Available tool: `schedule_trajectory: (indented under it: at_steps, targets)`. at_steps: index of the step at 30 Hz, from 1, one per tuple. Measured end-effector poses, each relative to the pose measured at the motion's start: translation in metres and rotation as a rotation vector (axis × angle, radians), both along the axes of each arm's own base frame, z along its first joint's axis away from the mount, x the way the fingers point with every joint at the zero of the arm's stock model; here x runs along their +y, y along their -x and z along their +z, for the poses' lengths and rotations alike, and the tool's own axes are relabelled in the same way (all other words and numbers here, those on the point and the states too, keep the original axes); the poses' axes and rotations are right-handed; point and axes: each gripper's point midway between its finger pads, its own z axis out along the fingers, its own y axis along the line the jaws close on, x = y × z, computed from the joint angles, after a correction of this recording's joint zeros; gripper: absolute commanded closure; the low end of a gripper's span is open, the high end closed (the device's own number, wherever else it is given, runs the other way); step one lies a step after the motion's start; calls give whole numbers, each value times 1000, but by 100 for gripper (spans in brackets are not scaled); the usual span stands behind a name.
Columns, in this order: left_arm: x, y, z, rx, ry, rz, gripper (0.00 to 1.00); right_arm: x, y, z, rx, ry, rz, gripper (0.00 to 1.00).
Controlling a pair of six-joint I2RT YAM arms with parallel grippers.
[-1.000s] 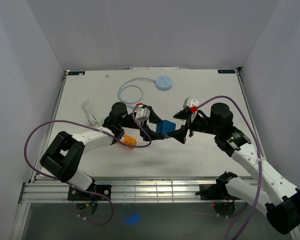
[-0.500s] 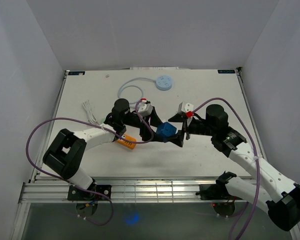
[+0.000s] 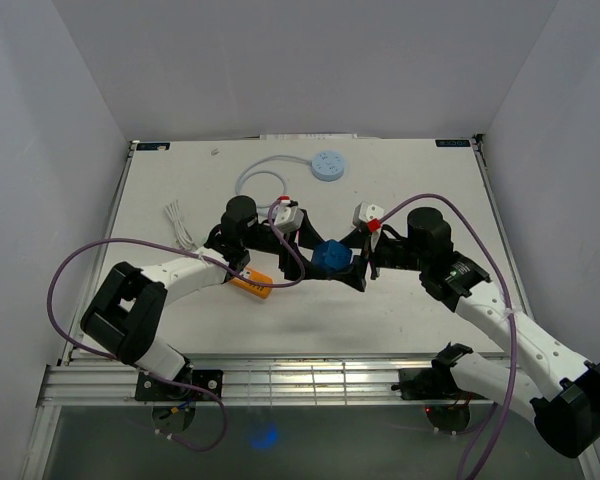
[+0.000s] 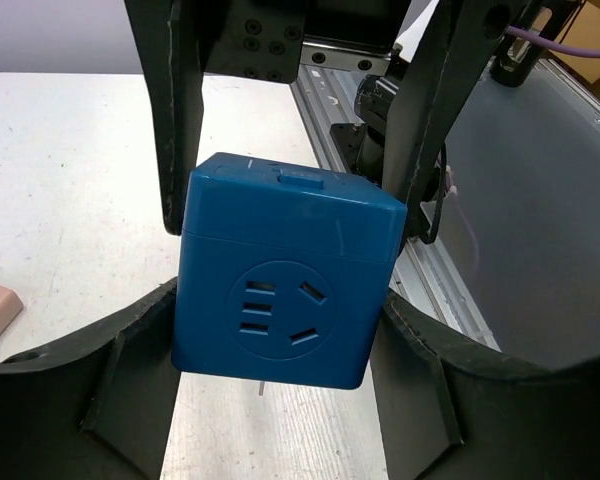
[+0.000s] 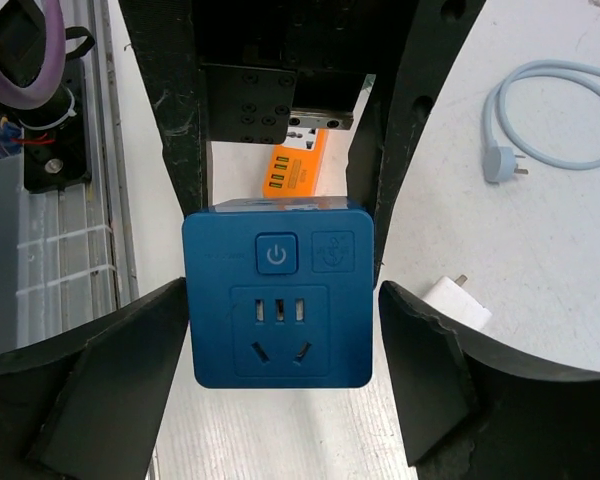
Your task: Insert the plug
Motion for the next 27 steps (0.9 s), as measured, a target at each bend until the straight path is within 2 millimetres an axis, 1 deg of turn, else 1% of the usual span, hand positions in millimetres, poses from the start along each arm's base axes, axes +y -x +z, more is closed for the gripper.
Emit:
schedule_trajectory:
  at_steps: [1,2,4,5,6,7,8,9,10,11,13,14,15,16,17,22,24,27]
  targets:
    - [0,0,0,0,0,1,100,0,0,-1,6,4,0,18]
    - [0,0,0,1,-2,1,100,1,-1,-3,12,8,-1,21]
    - [0,0,-1,2,-2,0,100,1,-2,-5,17,13,-2,32]
    - [0,0,-1,2,-2,0,100,1,-1,-5,19,13,-3,37]
    - [0,0,-1,4,-3,0,100,1,-1,-5,18,14,-1,48]
    - [0,1,-1,9,-6,-4,100,1,-1,-5,17,14,0,56]
    - [1,2,-1,12,-7,-7,100,1,-1,-5,19,14,0,63]
    - [1,2,-2,11,-7,-8,100,1,-1,-5,21,14,-3,74]
    - [1,1,-1,10,-7,-6,96,1,-1,-5,22,14,-3,78]
    - [1,1,-1,9,-6,-6,89,1,-1,-4,23,14,-4,80]
    - [1,0,-2,10,-7,-2,81,1,-1,-4,30,13,-7,87]
    - [0,0,-1,9,-7,4,62,1,-1,-4,36,12,-13,90]
    - [0,-1,-1,9,-7,6,36,1,-2,-4,41,11,-17,92]
    - [0,-1,-1,7,-6,9,4,1,-2,-4,43,9,-22,92]
    - [0,-2,0,-3,-3,16,2,1,-3,-3,46,5,-26,92]
    - [1,-12,5,-27,9,70,2,-1,-10,-1,63,-5,-91,92]
    - [4,-21,7,-29,12,121,2,-3,-15,1,56,-10,-126,92]
    - [19,-41,11,2,29,231,2,-10,-25,4,44,-14,-203,92]
